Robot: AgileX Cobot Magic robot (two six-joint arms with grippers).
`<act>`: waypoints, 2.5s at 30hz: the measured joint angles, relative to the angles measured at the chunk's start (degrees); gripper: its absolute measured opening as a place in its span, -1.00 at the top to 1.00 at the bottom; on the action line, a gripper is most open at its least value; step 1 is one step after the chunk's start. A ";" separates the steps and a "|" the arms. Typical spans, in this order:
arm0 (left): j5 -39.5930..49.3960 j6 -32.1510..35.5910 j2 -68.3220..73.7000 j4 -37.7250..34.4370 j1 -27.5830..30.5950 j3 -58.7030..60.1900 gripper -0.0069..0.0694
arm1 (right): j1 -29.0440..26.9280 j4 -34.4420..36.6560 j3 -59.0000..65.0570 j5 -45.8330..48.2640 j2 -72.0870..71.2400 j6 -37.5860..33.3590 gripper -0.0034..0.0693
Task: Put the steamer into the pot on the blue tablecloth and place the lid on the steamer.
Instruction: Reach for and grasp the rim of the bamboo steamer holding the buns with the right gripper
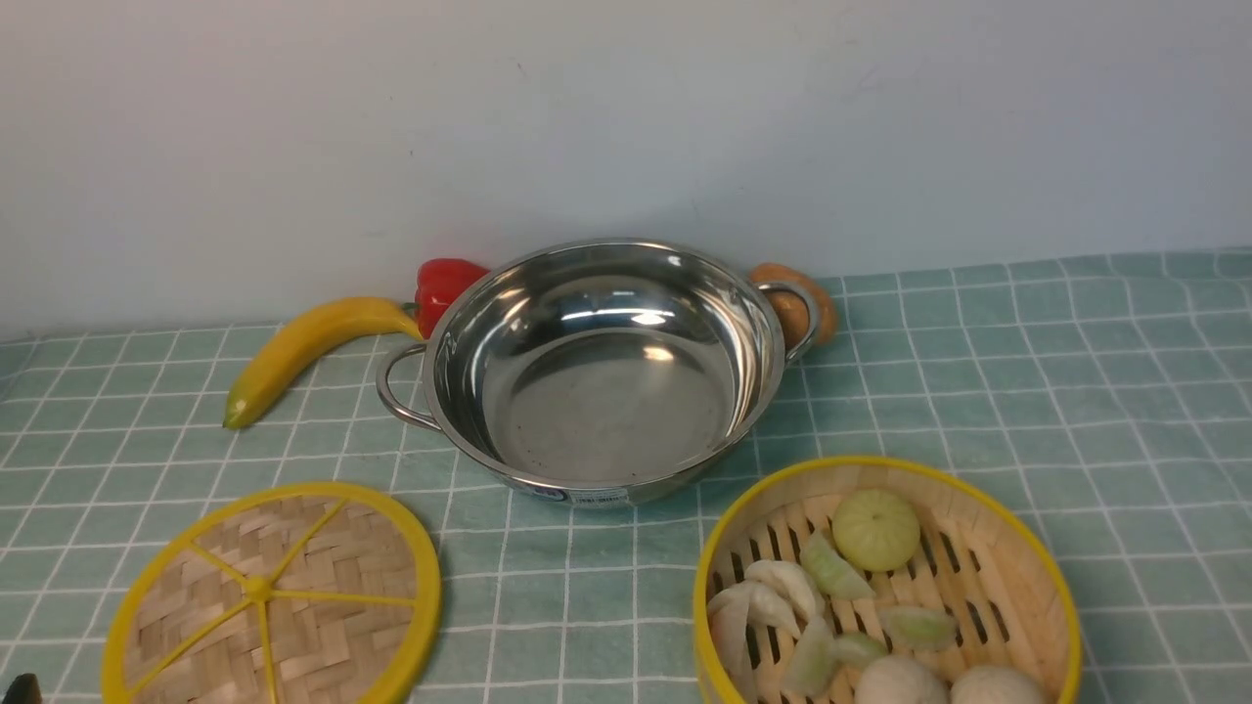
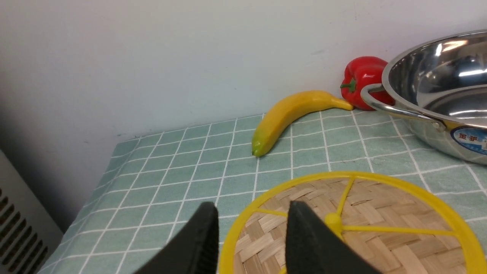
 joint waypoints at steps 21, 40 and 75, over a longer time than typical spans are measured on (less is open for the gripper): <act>-26.18 -25.41 0.02 -24.41 0.00 0.00 0.18 | 0.00 35.41 0.00 -7.40 0.00 19.33 0.25; -14.73 -34.36 10.66 2.28 0.00 -20.85 0.18 | 0.00 9.73 -43.90 7.49 21.73 10.07 0.25; 38.56 10.52 77.03 -21.07 0.00 -47.70 0.18 | 17.28 -15.59 -57.04 40.29 85.57 15.01 0.25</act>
